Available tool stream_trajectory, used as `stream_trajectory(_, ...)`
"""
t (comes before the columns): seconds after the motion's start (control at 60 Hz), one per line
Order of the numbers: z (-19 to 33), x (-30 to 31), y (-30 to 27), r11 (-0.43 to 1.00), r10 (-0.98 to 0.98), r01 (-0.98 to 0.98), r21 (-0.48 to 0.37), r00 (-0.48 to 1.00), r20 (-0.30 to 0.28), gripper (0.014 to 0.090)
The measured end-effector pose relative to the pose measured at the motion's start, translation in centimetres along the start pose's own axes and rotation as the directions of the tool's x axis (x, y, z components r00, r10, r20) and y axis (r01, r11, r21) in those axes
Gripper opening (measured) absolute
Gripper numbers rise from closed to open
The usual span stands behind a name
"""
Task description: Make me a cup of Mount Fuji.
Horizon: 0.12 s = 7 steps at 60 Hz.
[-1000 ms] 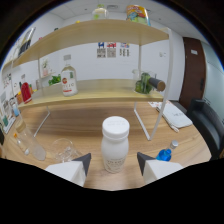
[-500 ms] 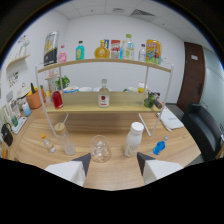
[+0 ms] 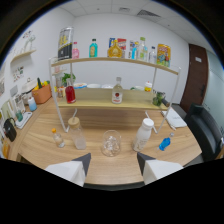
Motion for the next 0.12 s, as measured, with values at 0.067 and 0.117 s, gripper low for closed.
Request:
stream_trajectory(0.067,0.01,-0.01,-0.12,1.0,0.003,-0.003,0.004,1.0,-0.005,0.0858)
stream_trajectory(0.117,-0.03,-0.05,-0.28,1.0,0.013,-0.013,0.011,1.0,-0.003,0.086)
